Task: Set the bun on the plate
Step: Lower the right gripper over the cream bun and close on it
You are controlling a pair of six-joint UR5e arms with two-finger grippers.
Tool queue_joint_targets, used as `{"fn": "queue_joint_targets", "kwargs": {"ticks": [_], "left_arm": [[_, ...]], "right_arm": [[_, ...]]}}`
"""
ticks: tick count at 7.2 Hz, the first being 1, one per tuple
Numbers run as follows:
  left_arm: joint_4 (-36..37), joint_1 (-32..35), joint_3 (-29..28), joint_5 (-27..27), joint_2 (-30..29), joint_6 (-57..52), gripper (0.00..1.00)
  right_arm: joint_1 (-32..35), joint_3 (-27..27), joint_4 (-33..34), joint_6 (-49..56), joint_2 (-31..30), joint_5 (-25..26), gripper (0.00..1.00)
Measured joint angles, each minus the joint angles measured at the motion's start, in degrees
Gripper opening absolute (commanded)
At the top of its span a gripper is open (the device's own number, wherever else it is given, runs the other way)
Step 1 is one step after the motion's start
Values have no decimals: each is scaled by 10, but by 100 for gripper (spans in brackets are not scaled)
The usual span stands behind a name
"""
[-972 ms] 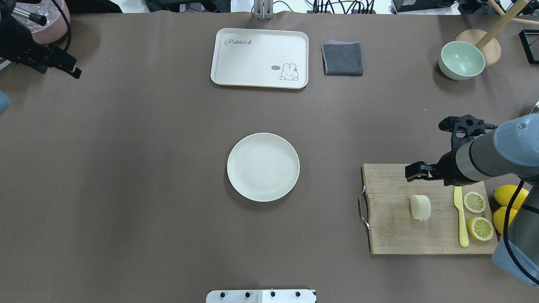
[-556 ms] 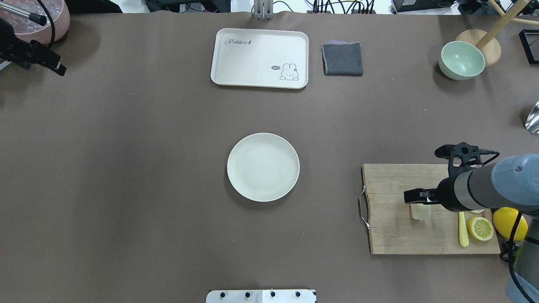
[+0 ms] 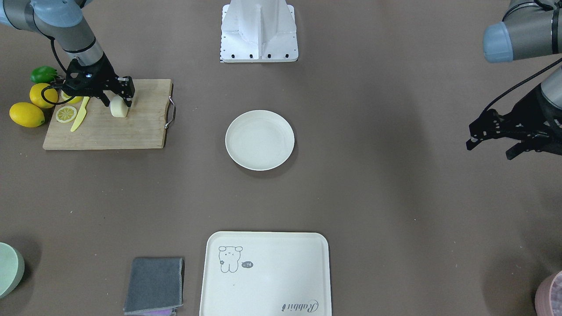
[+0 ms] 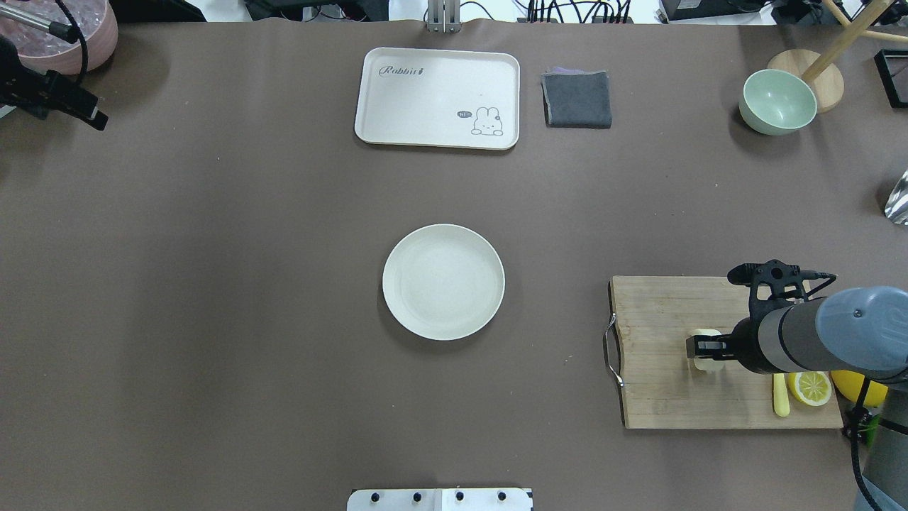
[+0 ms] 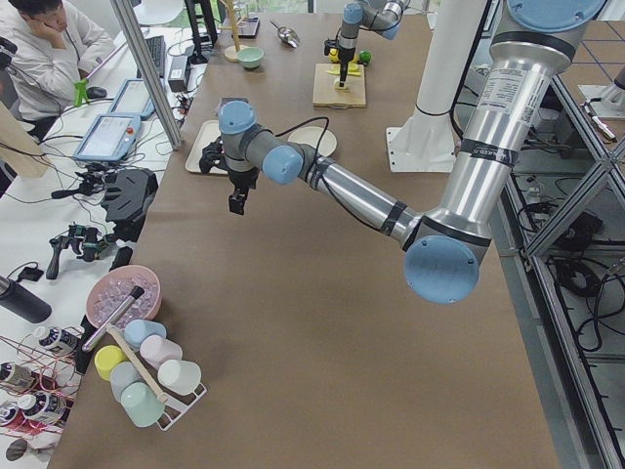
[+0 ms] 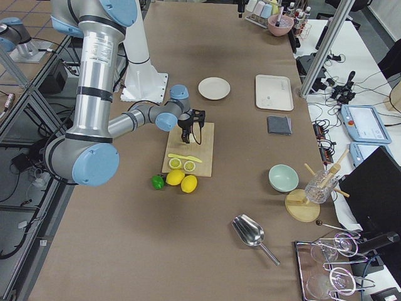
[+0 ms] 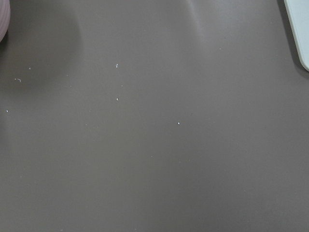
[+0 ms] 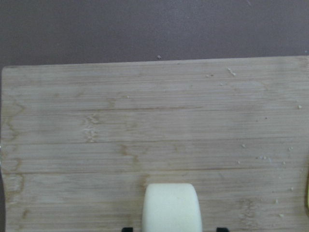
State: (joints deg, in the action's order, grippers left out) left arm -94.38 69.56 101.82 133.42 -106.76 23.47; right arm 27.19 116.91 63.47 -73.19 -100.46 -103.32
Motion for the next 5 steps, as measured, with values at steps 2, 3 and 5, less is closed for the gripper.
{"fn": "queue_joint_targets", "kwargs": {"ticks": [2, 3, 5], "left_arm": [[0, 0, 10, 0, 10, 0, 98], [0, 0, 12, 0, 12, 0, 98], [0, 0, 13, 0, 13, 0, 98]], "right_arm": [[-3, 0, 0, 0, 1, 0, 57], [-3, 2, 0, 0, 4, -1, 54], [-2, 5, 0, 0, 6, -1, 48]]}}
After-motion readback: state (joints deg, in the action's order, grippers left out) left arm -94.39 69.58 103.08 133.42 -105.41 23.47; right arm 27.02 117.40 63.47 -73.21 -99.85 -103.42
